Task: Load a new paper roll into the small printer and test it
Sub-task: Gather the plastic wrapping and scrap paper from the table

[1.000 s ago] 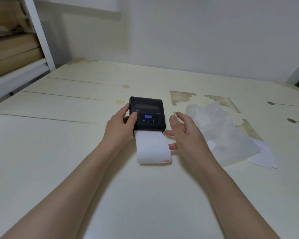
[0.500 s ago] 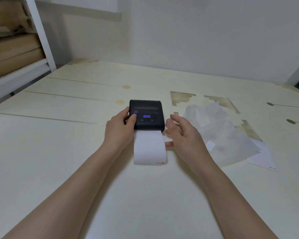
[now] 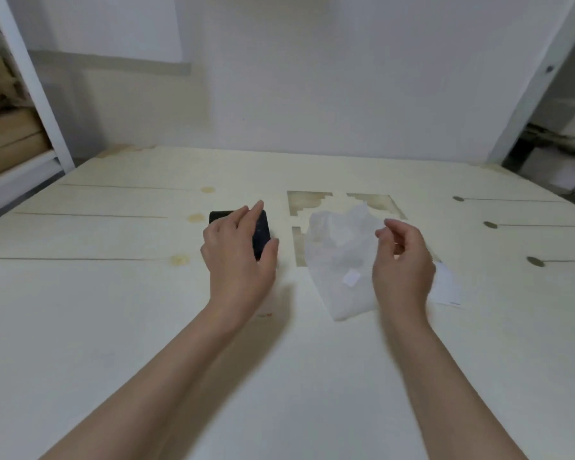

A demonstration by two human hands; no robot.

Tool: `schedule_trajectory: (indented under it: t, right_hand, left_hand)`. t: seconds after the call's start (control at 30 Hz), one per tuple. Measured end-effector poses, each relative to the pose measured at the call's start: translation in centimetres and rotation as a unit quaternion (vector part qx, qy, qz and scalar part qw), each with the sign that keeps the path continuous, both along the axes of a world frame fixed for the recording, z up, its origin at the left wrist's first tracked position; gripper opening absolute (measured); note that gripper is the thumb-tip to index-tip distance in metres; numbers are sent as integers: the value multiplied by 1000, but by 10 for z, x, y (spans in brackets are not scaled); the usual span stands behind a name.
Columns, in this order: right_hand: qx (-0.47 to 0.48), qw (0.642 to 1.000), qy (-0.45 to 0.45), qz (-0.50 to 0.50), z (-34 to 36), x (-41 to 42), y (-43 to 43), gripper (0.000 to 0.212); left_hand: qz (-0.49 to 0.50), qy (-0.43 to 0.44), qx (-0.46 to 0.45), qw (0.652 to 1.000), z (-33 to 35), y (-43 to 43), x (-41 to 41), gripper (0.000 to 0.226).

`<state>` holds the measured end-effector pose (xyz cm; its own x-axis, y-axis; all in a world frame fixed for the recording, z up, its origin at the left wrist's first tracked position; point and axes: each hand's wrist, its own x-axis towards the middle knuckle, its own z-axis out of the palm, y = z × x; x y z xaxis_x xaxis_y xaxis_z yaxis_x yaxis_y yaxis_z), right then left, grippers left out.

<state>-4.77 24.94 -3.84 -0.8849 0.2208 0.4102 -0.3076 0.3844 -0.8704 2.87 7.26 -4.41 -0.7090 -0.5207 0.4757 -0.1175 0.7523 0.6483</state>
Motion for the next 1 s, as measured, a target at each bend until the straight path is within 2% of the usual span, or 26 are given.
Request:
schedule_trajectory:
  t: [0.07,0.13,0.2,0.27,0.37,0.47,0.57,0.67,0.73,0.83,0.93,1.0]
  right_hand:
    - [78,990,-52,-105,-7,-12,34,29]
    - [177,957,-167,-159,-14,-18,62,43]
    - [256,922,-245,-158,-18,-20,74,50]
    - [318,900,-266,-134,-21,-19,78,56]
    - [338,901,-253,-99,-21,-22,78,66]
    - [302,909,-274,-90,-18,-28,79,74]
    - [245,925,-280,-81,-19,-31,84,77]
    - [142,960,-229,-82,-19,-26,92,65]
    - [55,983,-139,-103,-17,-20,97,56]
    - [-37,995,-26,-90,-6,-14,102,44]
    - [-80,996,-37,-22,1,-16,104,30]
    - [-42,996,-75,26,-5,-20,102,21]
  left_hand:
    - [-22,-4,-5,1000,4,18,-4,58]
    - [-50,-22,-13,998,3,37,-10,57]
    - [-77,-50,-29,995,0,56,-18,57]
    - [-100,-83,-47,990,-5,74,-26,56]
    - [-131,-138,-94,977,-14,90,-36,54]
    - [-150,-210,-129,958,-24,96,-39,54]
    - [-148,-248,-124,949,-29,96,-38,55]
    - [-141,-259,-112,949,-32,94,-36,50]
    - [-144,-269,-102,947,-32,93,-34,46]
    - [-159,-282,-91,942,-31,93,-33,45]
    - [-178,-275,-85,941,-29,97,-31,46]
    - [-184,-266,-91,942,-27,100,-29,52]
